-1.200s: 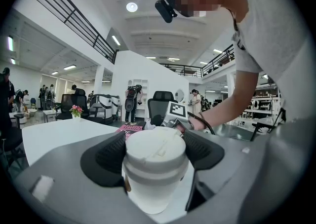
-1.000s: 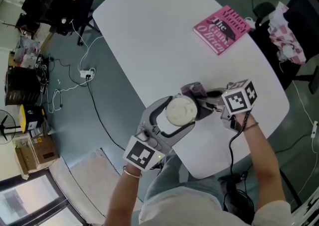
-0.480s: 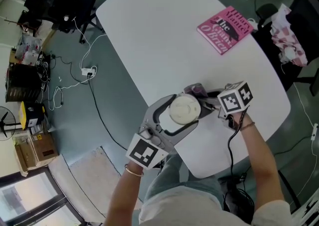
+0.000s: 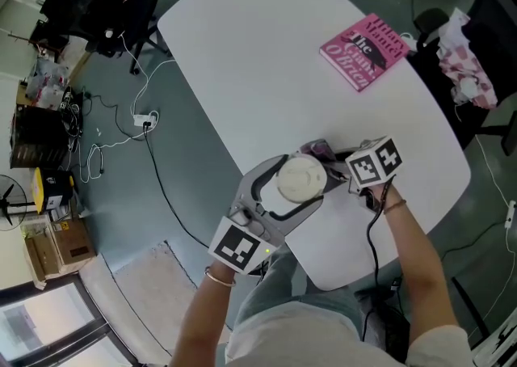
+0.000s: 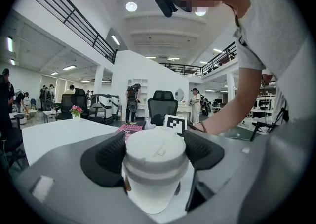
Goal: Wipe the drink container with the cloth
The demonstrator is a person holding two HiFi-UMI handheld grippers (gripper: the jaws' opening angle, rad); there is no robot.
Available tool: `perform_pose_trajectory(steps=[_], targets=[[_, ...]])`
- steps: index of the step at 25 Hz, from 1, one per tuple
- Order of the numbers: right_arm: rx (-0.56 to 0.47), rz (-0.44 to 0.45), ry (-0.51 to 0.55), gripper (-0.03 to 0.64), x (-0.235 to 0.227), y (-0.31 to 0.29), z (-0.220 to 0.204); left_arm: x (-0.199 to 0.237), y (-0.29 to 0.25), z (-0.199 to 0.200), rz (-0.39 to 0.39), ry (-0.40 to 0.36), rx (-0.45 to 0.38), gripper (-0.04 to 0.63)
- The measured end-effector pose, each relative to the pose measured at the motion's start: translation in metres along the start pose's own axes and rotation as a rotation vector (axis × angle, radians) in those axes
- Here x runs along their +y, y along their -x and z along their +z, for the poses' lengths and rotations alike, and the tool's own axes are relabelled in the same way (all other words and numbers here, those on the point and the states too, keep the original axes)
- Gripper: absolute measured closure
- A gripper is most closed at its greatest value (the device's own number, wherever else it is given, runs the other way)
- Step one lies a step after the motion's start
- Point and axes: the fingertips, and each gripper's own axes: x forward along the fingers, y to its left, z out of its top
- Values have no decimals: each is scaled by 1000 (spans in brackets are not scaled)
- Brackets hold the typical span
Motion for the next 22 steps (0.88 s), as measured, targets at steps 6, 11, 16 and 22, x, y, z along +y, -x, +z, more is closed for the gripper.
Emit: perform_pose_trajectory(steps=[6, 11, 16, 22], targets=[[-5, -58, 3, 548, -1, -1, -1, 0, 0, 0, -2, -6, -7, 225], [-27, -100, -7, 548, 2, 10, 0, 1, 2, 0, -2, -6, -9, 225], [-92, -110, -20, 548, 12, 33, 4, 1, 1, 1, -5, -12, -15, 225], [-216, -105, -56, 548, 38, 66, 13, 2, 0, 1, -7, -21, -10, 225]])
